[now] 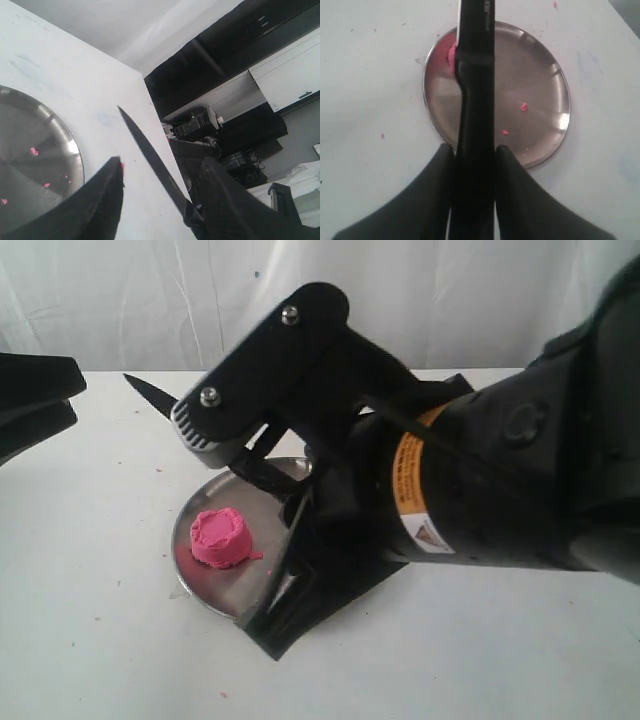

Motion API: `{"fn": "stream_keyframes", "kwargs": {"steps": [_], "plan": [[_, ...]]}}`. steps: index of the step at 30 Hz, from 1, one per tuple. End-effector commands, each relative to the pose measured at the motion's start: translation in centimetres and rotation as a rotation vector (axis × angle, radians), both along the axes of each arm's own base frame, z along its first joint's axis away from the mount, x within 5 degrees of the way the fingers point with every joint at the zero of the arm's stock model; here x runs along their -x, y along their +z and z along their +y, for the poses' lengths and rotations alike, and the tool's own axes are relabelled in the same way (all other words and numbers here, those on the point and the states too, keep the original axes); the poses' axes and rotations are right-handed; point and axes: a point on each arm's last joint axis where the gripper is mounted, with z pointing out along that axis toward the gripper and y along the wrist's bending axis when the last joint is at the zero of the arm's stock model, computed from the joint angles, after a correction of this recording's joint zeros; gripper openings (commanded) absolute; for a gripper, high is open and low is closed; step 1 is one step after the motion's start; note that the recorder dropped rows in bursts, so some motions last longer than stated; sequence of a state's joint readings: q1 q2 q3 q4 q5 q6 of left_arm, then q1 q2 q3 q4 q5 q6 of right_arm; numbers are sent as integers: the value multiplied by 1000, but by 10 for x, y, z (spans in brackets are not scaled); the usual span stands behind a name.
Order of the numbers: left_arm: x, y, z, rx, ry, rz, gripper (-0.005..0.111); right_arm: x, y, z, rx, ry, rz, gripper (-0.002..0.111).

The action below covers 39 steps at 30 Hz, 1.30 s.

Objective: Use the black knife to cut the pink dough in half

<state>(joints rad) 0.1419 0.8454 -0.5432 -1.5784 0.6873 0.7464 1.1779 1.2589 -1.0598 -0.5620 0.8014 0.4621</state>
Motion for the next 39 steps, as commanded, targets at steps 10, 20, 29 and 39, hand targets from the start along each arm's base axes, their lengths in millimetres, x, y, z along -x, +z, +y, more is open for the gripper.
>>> {"fn": "stream_keyframes", "kwargs": {"steps": [10,20,29,39], "plan": [[-20,-14,-11,-26,97,53,52,-15,-6,39,-111,-40,6,1],[-33,-29,-18,-47,81,117,52,-17,-12,48,-141,-42,33,1],[-37,-33,-16,-41,108,153,52,-16,-12,49,-160,-45,39,1],[-35,-32,-18,38,94,204,46,-16,-12,49,-160,-45,39,1]]}}
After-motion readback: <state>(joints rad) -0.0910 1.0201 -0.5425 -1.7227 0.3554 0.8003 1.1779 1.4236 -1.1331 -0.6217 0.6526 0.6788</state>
